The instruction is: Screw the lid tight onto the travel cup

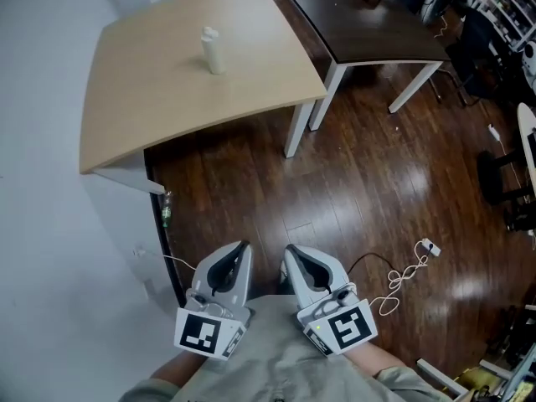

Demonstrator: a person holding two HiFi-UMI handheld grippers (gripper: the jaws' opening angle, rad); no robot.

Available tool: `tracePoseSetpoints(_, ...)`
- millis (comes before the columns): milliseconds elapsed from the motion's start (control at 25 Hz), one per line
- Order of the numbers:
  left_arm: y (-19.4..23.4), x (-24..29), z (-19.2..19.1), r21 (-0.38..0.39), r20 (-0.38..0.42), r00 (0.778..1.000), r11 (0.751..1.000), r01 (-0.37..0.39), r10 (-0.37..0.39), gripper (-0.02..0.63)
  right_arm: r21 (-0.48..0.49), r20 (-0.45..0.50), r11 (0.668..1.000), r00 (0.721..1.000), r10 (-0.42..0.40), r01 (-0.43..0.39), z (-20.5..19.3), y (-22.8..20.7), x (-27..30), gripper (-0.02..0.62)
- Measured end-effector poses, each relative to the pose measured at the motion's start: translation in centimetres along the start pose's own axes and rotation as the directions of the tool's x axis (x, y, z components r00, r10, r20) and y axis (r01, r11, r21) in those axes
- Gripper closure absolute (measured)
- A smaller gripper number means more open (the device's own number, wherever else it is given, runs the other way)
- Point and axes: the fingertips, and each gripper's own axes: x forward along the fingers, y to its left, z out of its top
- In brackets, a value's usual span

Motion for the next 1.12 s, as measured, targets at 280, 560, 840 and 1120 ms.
tracePoseSetpoints(280,-1.6,0.0,-5.0,-0.076,-0.081,0.995,0.995,-0.066,0.06,0.604,-0.009,-0.042,1.0,0.999,0.022,-0.023,-3.1,-2.0,-2.7,0.597)
tracePoseSetpoints(560,-3.5,0.9,-5.0,-0.054,-0.075,0.996,0.997,-0.047,0.043,0.604,-0.002,-0.025,1.0,1.0,0.012,-0.012,-3.2,-2.9,-4.6,0.598)
tracePoseSetpoints(840,-3.6,1.6,-4.9,-0.043,-0.072,0.996,0.998,-0.05,0.046,0.604,0.015,-0.004,1.0,1.0,0.011,-0.011,-3.0,-4.0,-4.5,0.598)
tracePoseSetpoints(1120,-4.3,1.8,-4.7,-0.021,-0.069,0.997,0.999,-0.037,0.035,0.604,0.013,0.013,1.0,1.0,0.009,-0.009,-2.7,-4.5,-4.9,0.598)
